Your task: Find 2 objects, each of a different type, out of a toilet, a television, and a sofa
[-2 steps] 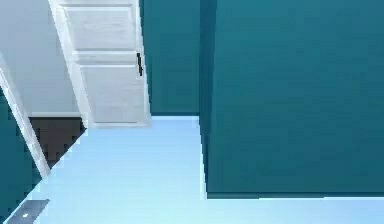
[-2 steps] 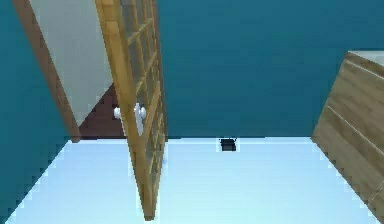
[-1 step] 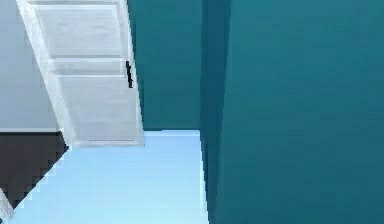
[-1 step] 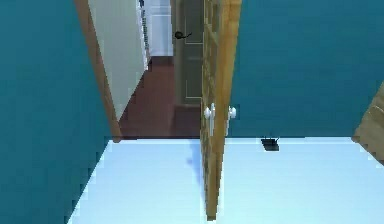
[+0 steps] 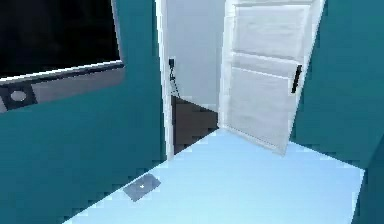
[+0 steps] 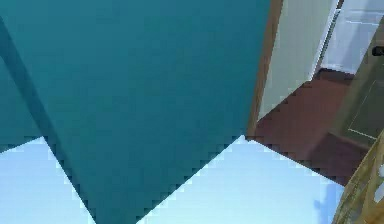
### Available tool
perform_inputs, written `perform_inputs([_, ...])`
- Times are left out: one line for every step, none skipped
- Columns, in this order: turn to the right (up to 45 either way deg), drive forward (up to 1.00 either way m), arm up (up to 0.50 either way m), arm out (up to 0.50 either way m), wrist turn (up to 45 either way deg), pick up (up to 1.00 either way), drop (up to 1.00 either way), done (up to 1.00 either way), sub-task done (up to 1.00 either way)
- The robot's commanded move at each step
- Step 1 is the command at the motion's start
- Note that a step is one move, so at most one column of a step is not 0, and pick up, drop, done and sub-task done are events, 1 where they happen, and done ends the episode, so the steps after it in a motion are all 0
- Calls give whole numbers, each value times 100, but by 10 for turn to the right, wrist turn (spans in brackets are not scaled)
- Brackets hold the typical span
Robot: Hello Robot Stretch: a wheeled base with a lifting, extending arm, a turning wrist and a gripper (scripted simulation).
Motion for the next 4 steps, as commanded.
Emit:
perform_inputs([-450,0,0,0,0,0,0,0,0])
perform_inputs([-210,0,0,0,0,0,0,0,0])
perform_inputs([0,70,0,0,0,0,0,0,0])
perform_inputs([420,0,0,0,0,0,0,0,0])
